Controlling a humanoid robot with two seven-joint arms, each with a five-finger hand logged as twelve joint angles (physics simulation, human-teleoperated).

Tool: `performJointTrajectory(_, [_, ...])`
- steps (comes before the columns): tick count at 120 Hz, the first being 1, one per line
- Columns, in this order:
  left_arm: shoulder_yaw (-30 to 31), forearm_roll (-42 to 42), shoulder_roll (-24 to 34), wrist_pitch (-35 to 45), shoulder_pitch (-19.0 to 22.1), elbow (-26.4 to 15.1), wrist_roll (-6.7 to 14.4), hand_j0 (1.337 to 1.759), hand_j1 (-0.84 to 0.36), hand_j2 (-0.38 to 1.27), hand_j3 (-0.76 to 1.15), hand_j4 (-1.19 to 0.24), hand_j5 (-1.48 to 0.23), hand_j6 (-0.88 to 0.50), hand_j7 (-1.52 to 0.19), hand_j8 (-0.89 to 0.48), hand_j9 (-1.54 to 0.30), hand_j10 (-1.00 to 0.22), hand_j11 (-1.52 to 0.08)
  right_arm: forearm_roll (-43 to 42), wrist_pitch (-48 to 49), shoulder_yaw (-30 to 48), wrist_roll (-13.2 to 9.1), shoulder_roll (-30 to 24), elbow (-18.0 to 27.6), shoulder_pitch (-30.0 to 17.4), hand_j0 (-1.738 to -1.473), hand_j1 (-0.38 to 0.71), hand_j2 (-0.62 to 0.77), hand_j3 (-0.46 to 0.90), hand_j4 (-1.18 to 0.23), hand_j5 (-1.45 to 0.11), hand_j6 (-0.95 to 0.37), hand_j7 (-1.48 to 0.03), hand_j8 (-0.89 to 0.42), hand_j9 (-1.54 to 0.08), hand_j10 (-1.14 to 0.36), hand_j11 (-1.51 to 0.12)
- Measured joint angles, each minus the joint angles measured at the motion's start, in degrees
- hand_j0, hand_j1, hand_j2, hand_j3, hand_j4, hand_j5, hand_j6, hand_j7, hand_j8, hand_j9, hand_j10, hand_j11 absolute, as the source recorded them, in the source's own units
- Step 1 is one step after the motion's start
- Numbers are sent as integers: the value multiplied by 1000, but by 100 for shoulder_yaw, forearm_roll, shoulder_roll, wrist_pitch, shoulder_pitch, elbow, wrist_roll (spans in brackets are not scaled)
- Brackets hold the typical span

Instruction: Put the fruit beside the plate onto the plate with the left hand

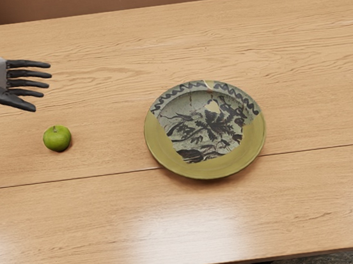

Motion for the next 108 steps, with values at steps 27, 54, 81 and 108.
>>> performJointTrajectory(27, [2, 28, -342, 0, -122, 9, 50, 1658, 54, 50, 0, -247, -321, -247, -321, -247, -321, -247, -321, 5, -4, 22, -1, 0, -15, 29, -1658, -307, -7, 0, -34, -45, -34, -45, -35, -45, -35, -45])
performJointTrajectory(54, [8, 777, -287, 0, -332, 40, 77, 1658, 54, 50, 0, -247, -321, -247, -321, -247, -321, -247, -321, 7, -4, 26, -2, 0, -17, 46, -1658, -307, -7, 0, -35, -45, -35, -45, -35, -45, -35, -45])
performJointTrajectory(81, [-10, 1269, 49, -1, -619, -672, 1480, 1658, 54, 50, 0, -248, -321, -248, -321, -248, -321, -248, -321, 7, -4, 26, -3, 0, -17, 62, -1658, -307, -7, 0, -35, -45, -35, -45, -35, -45, -35, -45])
performJointTrajectory(108, [-31, 2060, 191, 10, -714, -1714, 1778, 1658, 54, 50, 0, -249, -321, -249, -321, -249, -321, -249, -321, 7, -4, 23, -3, 0, -16, 68, -1658, -307, -7, 0, -35, -45, -35, -45, -35, -45, -35, -45])
